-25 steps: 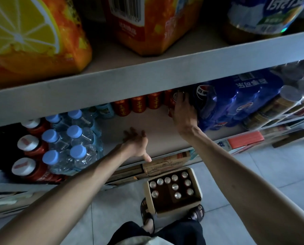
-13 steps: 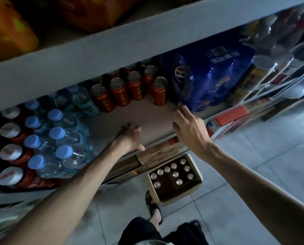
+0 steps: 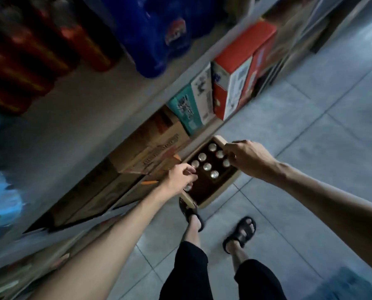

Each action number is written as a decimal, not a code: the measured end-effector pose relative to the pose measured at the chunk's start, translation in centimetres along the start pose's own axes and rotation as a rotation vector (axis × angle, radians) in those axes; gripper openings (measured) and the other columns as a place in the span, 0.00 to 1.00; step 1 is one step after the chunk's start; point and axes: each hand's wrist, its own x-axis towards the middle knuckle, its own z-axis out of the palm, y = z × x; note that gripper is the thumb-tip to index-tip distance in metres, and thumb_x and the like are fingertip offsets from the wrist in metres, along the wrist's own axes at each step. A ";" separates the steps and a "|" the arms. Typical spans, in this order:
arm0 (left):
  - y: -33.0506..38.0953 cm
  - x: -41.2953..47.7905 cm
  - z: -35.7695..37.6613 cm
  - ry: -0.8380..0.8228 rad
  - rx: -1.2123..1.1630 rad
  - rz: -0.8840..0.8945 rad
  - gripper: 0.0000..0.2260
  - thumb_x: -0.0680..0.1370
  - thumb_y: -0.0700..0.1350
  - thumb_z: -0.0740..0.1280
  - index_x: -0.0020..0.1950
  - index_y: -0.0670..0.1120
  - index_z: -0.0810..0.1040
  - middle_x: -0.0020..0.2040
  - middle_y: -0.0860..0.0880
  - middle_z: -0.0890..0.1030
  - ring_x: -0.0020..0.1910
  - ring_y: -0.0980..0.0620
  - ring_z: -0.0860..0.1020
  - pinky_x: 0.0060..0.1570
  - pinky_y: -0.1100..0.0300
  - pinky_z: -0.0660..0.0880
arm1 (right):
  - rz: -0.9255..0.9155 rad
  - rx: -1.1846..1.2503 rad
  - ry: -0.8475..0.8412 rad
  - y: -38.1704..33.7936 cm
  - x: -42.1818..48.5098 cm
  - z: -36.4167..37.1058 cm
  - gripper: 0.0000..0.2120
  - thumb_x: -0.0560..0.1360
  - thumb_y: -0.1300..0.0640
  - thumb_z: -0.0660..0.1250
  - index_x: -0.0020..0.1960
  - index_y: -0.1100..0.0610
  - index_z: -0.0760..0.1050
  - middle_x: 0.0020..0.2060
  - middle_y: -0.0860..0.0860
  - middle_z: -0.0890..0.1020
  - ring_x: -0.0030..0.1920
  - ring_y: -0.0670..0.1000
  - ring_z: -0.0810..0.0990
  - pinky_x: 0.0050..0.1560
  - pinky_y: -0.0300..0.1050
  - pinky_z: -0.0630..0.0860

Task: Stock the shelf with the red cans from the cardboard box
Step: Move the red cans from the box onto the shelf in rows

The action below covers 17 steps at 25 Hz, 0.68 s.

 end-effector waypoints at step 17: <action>-33.2 36.5 21.9 0.316 -0.290 -0.722 0.46 0.64 0.50 0.70 0.78 0.44 0.53 0.75 0.33 0.60 0.69 0.33 0.68 0.69 0.41 0.66 | 0.430 -0.008 -0.162 16.7 22.6 51.6 0.46 0.70 0.39 0.73 0.76 0.59 0.55 0.68 0.59 0.68 0.61 0.60 0.76 0.51 0.50 0.74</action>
